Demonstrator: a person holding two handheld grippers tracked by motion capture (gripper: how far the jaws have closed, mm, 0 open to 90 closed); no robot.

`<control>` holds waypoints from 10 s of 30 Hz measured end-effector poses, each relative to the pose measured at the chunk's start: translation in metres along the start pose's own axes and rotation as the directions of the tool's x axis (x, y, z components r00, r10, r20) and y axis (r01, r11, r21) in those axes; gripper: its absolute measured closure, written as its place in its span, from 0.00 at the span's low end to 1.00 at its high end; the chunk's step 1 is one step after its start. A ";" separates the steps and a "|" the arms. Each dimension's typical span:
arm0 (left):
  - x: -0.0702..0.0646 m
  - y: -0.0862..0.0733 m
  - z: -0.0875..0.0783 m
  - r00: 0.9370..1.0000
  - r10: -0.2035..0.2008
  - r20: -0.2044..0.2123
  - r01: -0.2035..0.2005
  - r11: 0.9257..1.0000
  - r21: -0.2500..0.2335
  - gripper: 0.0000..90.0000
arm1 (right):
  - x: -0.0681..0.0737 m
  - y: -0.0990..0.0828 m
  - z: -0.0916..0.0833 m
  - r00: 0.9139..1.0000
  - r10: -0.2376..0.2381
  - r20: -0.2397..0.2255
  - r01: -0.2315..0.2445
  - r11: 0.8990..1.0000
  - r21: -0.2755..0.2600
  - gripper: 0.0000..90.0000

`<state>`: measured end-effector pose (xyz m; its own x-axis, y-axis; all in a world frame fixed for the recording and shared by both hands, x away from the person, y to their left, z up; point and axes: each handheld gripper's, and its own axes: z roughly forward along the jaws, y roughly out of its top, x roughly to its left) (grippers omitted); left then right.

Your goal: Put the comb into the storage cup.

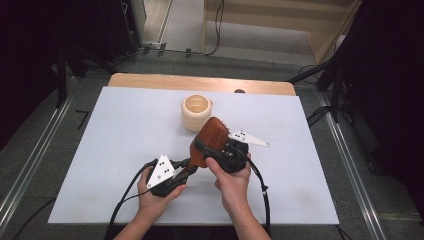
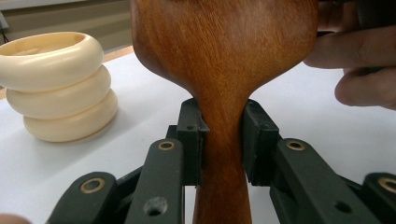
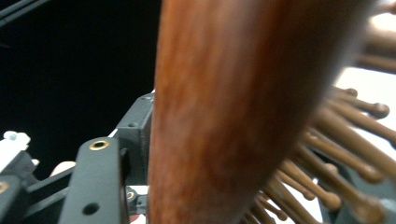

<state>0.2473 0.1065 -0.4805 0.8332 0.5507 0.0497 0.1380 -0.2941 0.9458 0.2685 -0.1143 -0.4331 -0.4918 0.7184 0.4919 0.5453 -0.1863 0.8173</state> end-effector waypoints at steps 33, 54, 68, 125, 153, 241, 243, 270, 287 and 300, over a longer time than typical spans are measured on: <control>0.051 -0.028 -0.056 0.974 -0.217 -0.068 0.214 0.975 -0.054 0.00 | -0.010 0.023 -0.015 0.982 -0.184 -0.037 0.181 0.981 -0.062 0.55; 0.073 -0.042 -0.094 0.969 -0.199 -0.147 0.193 0.980 -0.054 0.00 | -0.019 0.036 -0.016 0.977 -0.212 -0.030 0.209 0.974 -0.082 0.55; 0.084 -0.048 -0.114 0.961 -0.199 -0.194 0.190 0.980 -0.063 0.00 | -0.026 0.052 -0.020 0.974 -0.228 -0.007 0.226 0.969 -0.098 0.55; 0.091 -0.058 -0.127 0.953 -0.207 -0.219 0.194 0.978 -0.080 0.00 | -0.040 0.120 -0.015 0.966 -0.258 0.025 0.259 0.950 -0.177 0.56; 0.092 -0.059 -0.128 0.953 -0.221 -0.207 0.205 0.974 -0.097 0.00 | -0.039 0.152 0.018 0.963 -0.266 0.041 0.268 0.941 -0.205 0.56; 0.093 -0.059 -0.127 0.954 -0.220 -0.205 0.204 0.974 -0.098 0.00 | -0.099 0.090 0.128 0.996 -0.064 0.067 0.074 0.987 -0.144 0.55; 0.093 -0.059 -0.127 0.954 -0.218 -0.207 0.202 0.975 -0.095 0.00 | -0.103 0.089 0.128 0.997 -0.035 0.062 0.044 0.987 -0.152 0.55; 0.091 -0.058 -0.125 0.955 -0.207 -0.215 0.193 0.978 -0.084 0.00 | -0.115 0.084 0.112 0.987 -0.105 0.123 0.114 0.991 -0.068 0.18; 0.091 -0.058 -0.125 0.955 -0.205 -0.214 0.191 0.978 -0.083 0.00 | -0.106 0.083 0.095 0.964 -0.215 0.153 0.223 0.974 -0.033 0.00; 0.091 -0.058 -0.125 0.955 -0.204 -0.214 0.191 0.978 -0.082 0.00 | -0.101 0.085 0.073 0.957 -0.250 0.147 0.260 0.964 -0.055 0.00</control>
<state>0.2480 0.2714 -0.4906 0.6533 0.7532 -0.0771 0.2500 -0.1184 0.9610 0.4138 -0.1540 -0.4356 -0.5074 0.8324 0.2230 0.3604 -0.0301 0.9323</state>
